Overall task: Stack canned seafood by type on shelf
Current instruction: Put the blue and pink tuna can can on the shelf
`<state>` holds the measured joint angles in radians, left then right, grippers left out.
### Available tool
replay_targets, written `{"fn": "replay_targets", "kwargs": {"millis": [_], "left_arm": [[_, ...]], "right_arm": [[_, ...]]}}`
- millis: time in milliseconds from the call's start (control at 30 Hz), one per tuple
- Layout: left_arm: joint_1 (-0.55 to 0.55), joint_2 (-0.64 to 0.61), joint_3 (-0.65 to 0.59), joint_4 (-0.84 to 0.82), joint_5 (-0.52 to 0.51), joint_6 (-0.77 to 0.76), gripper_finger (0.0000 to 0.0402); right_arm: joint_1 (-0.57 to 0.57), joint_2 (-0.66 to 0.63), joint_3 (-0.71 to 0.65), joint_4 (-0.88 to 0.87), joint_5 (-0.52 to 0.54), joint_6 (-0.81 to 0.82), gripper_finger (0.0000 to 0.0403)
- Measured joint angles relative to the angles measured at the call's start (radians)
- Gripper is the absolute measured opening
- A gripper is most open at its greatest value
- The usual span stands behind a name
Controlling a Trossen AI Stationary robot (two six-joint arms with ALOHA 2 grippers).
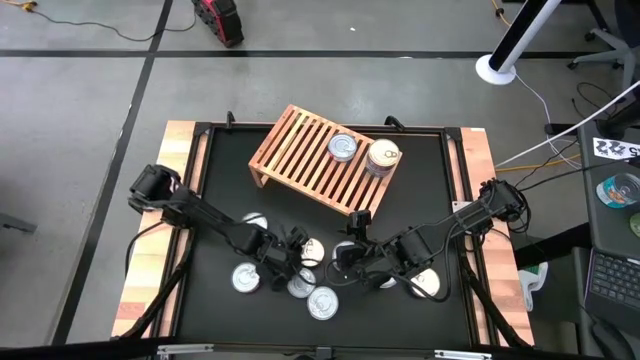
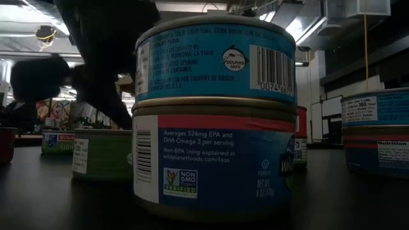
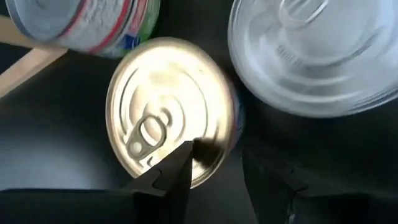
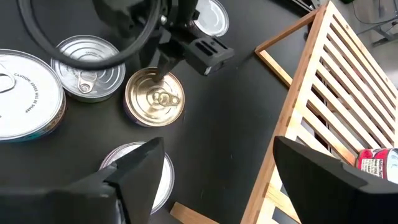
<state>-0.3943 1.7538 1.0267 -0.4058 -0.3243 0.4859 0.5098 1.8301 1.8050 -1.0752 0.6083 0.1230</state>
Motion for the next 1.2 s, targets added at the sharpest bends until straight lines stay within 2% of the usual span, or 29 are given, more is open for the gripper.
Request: {"fn": "replay_targets", "kwargs": {"millis": [200,467,533,700,900,1000,1200], "left_arm": [[-0.001,0.026,0.002,0.008,-0.055,0.058,0.0127],[-0.007,0.027,0.003,0.01,-0.094,0.073,0.0021],[-0.007,0.027,0.003,0.011,-0.095,0.071,0.0007],[-0.007,0.027,0.007,0.008,-0.094,0.05,0.0005],[-0.007,0.029,0.034,-0.011,-0.082,-0.06,0.0002],[-0.004,0.027,0.047,-0.012,-0.077,-0.123,0.0001],[-0.001,0.005,0.067,-0.006,-0.077,-0.259,0.0001]], "right_arm": [[0.0,0.0,0.0,0.0,0.0,0.0,0.0298],[0.0,0.0,0.0,0.0,-0.054,0.002,0.0298],[0.0,0.001,0.0,0.0,-0.058,0.003,0.0298],[0.0,0.019,-0.014,0.026,-0.049,0.004,0.0298],[0.0,0.023,-0.153,0.132,-0.014,-0.001,0.0298],[0.0,0.022,-0.205,0.184,0.025,-0.021,0.0298],[-0.002,0.022,-0.283,0.293,0.036,-0.051,0.0298]]}}
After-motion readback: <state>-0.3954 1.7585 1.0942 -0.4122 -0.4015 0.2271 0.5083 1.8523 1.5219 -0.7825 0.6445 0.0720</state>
